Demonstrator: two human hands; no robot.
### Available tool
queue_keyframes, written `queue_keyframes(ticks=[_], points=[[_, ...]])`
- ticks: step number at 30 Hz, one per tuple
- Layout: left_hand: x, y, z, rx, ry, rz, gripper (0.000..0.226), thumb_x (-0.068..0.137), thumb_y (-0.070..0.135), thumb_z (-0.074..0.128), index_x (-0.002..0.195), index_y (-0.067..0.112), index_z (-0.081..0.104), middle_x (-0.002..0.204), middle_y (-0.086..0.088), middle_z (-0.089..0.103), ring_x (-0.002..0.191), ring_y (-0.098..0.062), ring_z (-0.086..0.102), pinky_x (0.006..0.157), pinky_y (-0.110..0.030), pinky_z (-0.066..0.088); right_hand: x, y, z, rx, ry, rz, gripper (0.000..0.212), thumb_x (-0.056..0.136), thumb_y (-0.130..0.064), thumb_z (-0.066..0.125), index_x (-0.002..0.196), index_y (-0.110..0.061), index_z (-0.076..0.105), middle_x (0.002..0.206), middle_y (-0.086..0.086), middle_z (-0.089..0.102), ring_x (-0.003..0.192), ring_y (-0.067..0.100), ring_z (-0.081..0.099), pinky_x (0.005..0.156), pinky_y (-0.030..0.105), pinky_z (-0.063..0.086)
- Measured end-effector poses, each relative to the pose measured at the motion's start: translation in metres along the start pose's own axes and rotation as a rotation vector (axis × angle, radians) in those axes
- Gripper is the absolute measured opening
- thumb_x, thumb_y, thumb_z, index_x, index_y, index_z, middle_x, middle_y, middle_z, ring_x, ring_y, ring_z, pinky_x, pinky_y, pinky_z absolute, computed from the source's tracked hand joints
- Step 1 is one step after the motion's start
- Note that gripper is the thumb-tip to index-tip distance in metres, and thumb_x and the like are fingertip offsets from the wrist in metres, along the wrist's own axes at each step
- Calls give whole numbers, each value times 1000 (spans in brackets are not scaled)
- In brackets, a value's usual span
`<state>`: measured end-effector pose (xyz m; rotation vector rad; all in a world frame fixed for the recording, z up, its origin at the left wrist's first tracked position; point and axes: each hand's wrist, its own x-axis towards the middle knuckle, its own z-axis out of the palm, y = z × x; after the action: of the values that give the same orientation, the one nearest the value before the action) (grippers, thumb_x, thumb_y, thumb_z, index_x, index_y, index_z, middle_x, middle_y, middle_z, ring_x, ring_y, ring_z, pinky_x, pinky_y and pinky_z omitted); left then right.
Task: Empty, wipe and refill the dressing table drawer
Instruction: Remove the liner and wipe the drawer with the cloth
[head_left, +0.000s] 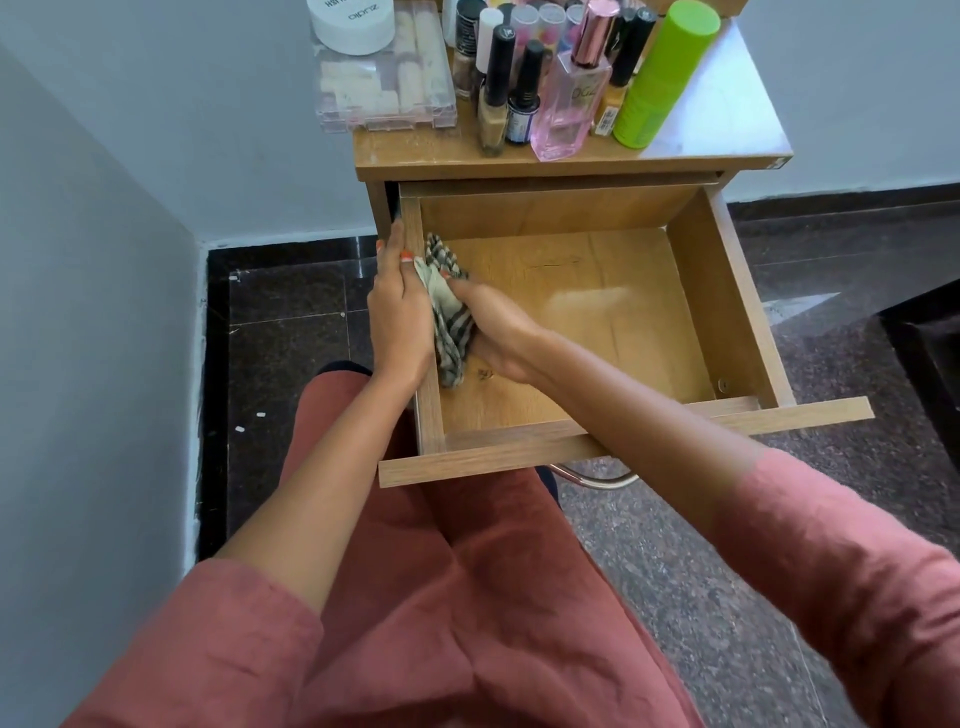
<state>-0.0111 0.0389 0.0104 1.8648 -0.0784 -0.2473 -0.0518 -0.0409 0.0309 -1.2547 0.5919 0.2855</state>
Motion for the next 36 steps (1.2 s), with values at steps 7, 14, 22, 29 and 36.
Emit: queue_keyframes(ticks=[7,14,22,29,36], points=[[-3,2,-1,-28,7,8,42,100,16,26,142,21,32,146,-4,38,114,-5,52,84,-6,36,-20,12,-1,86,-64,172,36,99,-15,28,124,0,49,94,9,63,85,17,60,88,30,47],[-3,2,0,-33,10,3,43,100,14,26,141,24,32,138,-4,47,115,-7,49,85,-2,36,9,-19,5,74,70,75,32,97,-24,41,119,-4,52,113,17,63,97,25,61,86,33,50],[-1,1,0,32,22,68,43,100,26,25,142,16,30,148,-6,33,139,-20,26,115,-40,24,-3,1,-4,-68,-36,97,28,96,-11,33,113,-2,53,102,13,63,93,22,61,85,32,49],[5,6,2,556,-105,237,49,101,27,22,146,9,13,156,-6,1,144,-21,-5,116,-38,-2,-39,7,-7,-464,-126,221,36,86,0,40,119,14,45,98,17,53,90,26,50,79,36,40],[9,9,1,838,-193,322,55,100,36,21,146,9,11,156,-5,0,144,-23,-8,115,-41,-7,-44,-4,-10,-862,-156,215,39,87,-2,44,125,7,43,135,20,45,108,21,44,93,30,36]])
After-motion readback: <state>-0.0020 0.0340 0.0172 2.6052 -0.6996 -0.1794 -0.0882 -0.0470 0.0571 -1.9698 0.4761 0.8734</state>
